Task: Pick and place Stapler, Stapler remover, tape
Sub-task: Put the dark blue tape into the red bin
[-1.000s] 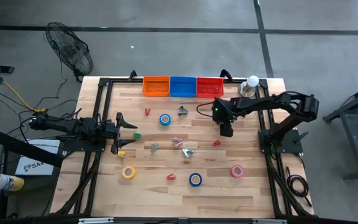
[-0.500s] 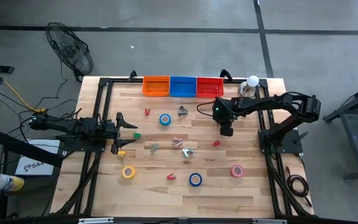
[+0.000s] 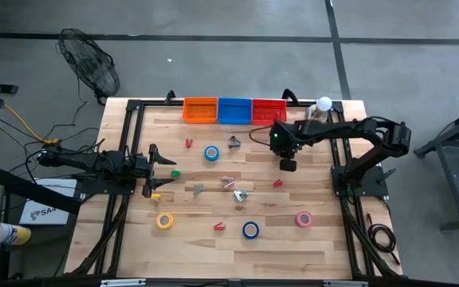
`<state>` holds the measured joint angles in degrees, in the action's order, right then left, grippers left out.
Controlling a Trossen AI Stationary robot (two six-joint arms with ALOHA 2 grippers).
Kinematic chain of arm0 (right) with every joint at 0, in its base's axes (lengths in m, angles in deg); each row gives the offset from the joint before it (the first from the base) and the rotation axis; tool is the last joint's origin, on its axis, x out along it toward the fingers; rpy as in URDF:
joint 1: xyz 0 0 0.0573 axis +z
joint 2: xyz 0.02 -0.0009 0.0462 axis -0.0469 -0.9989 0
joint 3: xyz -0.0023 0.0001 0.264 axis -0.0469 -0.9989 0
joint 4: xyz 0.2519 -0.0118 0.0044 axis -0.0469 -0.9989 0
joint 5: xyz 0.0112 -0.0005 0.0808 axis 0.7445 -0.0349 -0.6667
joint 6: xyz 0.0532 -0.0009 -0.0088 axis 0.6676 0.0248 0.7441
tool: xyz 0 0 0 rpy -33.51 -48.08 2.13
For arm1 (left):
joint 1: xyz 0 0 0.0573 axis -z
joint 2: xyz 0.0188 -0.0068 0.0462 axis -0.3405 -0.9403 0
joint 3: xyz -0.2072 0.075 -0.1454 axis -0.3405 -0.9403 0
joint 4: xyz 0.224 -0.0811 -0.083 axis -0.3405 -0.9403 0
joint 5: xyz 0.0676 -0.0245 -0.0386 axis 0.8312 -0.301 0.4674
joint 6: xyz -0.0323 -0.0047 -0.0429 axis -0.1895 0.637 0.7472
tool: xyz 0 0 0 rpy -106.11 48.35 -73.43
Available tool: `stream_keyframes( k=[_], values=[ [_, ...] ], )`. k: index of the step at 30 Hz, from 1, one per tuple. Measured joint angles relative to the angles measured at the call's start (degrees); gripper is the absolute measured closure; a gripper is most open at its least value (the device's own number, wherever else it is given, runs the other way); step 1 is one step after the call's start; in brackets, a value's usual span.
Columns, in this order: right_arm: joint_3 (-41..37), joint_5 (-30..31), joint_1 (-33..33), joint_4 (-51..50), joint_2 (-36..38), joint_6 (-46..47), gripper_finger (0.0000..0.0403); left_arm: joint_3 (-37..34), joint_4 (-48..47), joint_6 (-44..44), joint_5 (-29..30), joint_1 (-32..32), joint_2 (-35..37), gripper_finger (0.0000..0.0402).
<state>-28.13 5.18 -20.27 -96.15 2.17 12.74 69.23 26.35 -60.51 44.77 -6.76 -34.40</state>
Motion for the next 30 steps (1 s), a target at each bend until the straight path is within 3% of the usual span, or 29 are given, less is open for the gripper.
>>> stream_keyframes(
  k=[8,14,20,30],
  values=[
    [11.3,2.6,-5.5,-1.1,0.0,-5.3,0.0366,0.0,0.0,0.0,0.0,0.0,0.0,0.0121],
    [16.7,2.4,-11.9,0.8,-1.1,2.3,0.0361,0.0,0.0,0.0,0.0,0.0,0.0,0.0121],
    [18.2,-2.0,-18.1,2.9,-3.7,8.2,0.0364,0.0,0.0,0.0,0.0,0.0,0.0,0.0121],
    [18.2,-12.8,-22.8,9.8,-10.6,5.9,0.0361,0.0,0.0,0.0,0.0,0.0,0.0,0.0121]
  ],
)
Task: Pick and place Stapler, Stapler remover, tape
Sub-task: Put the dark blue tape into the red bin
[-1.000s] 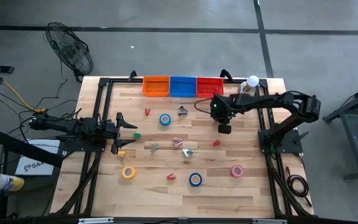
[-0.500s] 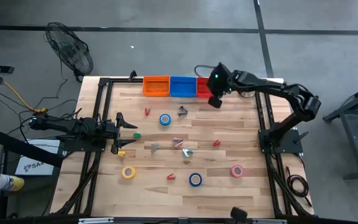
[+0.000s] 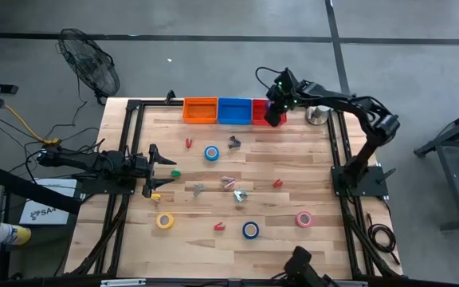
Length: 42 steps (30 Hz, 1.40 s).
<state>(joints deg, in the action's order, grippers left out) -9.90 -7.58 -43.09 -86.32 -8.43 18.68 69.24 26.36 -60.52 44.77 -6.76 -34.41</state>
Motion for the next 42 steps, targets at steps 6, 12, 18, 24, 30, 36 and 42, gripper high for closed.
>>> stream_keyframes(
  k=[6,12,18,24,30,36,42],
  values=[
    [5.1,0.4,0.6,-2.5,-4.5,-4.0,0.0357,0.0,0.0,0.0,0.0,0.0,0.0,0.0121],
    [14.2,0.8,0.9,-12.7,-10.0,-10.5,0.0358,0.0,0.0,0.0,0.0,0.0,0.0,0.0121],
    [22.0,2.2,0.9,-19.6,-15.4,-18.0,0.0355,0.0,0.0,0.0,0.0,0.0,0.0,0.0121],
    [26.2,2.8,1.4,-24.2,-20.3,-20.9,0.0358,0.0,0.0,0.0,0.0,0.0,0.0,0.0121],
    [26.4,4.2,2.0,-24.0,-22.1,-22.3,0.0353,0.0,0.0,0.0,0.0,0.0,0.0,0.0121],
    [26.5,3.8,2.4,-23.3,-22.2,-22.3,0.0356,0.0,0.0,0.0,0.0,0.0,0.0,0.0121],
    [26.4,2.3,3.2,-23.3,-22.3,-23.5,0.0355,0.0,0.0,0.0,0.0,0.0,0.0,0.0121]
  ],
)
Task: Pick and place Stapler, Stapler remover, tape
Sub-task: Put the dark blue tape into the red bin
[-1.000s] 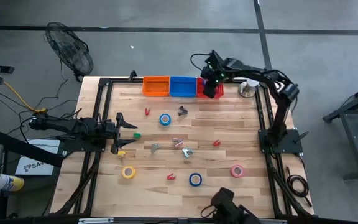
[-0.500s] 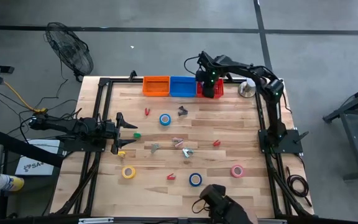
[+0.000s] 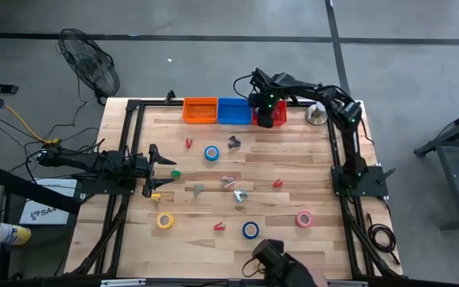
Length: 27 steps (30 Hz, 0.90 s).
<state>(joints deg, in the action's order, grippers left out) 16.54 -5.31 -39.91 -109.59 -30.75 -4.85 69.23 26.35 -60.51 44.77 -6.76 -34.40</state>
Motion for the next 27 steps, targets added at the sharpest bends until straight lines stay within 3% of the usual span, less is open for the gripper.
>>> stream_keyframes(
  k=[15,27],
  values=[
    [0.0,-0.9,0.9,0.0,0.0,-1.5,0.0353,0.0,0.0,0.0,0.0,0.0,0.0,0.0121],
    [0.0,-0.3,1.0,0.0,0.0,-1.5,0.0302,0.0,0.0,0.0,0.0,0.0,0.0,0.0121]
  ],
)
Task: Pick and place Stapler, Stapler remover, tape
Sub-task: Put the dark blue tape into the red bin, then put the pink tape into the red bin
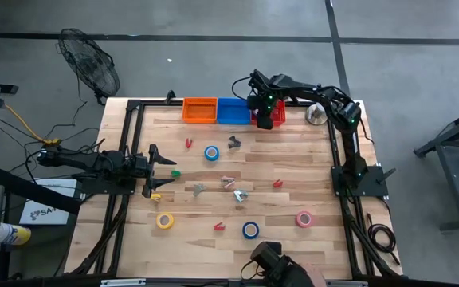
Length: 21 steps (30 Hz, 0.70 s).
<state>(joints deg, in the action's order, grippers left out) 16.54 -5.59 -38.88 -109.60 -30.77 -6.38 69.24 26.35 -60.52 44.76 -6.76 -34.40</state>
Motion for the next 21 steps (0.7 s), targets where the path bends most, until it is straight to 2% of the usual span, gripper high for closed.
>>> stream_keyframes(
  k=[8,14,21],
  values=[
    [0.0,0.2,0.0,0.0,0.0,0.4,0.0276,0.0,0.0,0.0,0.0,0.0,0.0,0.0121],
    [0.0,4.5,0.0,-0.3,0.5,1.4,0.0266,0.0,0.0,0.0,0.0,0.0,0.0,0.0121],
    [0.0,8.4,0.0,-1.1,5.2,5.2,0.0263,0.0,0.0,0.0,0.0,0.0,0.0,0.0121]
  ],
)
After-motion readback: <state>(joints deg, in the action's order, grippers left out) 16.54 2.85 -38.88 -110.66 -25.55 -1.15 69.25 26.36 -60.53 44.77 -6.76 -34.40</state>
